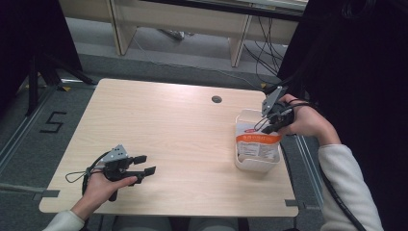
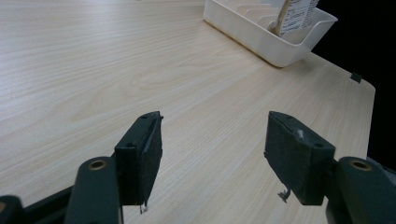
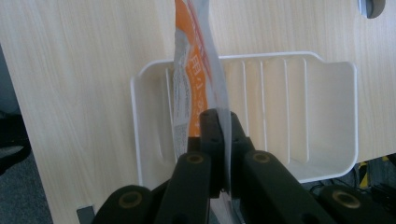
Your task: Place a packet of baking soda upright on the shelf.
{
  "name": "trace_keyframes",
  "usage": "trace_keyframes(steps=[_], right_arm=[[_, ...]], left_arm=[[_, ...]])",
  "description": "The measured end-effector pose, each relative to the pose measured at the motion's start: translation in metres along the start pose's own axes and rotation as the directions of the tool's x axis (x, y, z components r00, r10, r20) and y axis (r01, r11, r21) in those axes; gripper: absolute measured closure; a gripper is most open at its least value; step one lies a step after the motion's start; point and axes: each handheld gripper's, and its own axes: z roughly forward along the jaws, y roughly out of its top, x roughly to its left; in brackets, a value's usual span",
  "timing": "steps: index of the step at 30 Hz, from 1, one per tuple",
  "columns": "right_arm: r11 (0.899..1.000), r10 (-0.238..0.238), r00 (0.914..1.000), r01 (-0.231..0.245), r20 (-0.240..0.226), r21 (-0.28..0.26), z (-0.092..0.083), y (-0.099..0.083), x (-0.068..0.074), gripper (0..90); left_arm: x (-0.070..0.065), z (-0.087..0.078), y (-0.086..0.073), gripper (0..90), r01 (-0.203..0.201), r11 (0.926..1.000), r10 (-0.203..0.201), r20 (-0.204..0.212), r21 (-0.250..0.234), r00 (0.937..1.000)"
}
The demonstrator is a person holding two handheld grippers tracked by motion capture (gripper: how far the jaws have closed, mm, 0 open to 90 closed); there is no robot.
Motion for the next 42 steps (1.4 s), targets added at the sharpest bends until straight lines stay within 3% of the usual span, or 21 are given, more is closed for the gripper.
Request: trace_keyframes(steps=[13,36,42], right_arm=[[1.0,0.013,0.9998,-0.012,-0.012,0.013,0.006,-0.001,-0.002,90.0],[0.999,-0.013,0.9995,0.015,-0.029,0.041,0.015,-0.003,-0.005,90.0],[0.999,0.006,0.9996,-0.005,-0.026,0.038,0.015,-0.004,-0.004,90.0]], left_arm=[[0.0,0.001,0.0,36.0,0.001,1.0,-0.001,0.004,-0.001,1.0],[0.001,0.0,0.0,35.9,-0.011,0.9999,0.011,0.001,-0.001,0.9999],[0.001,-0.001,0.0,35.9,-0.01,0.9999,0.01,0.0,-0.001,0.9999]])
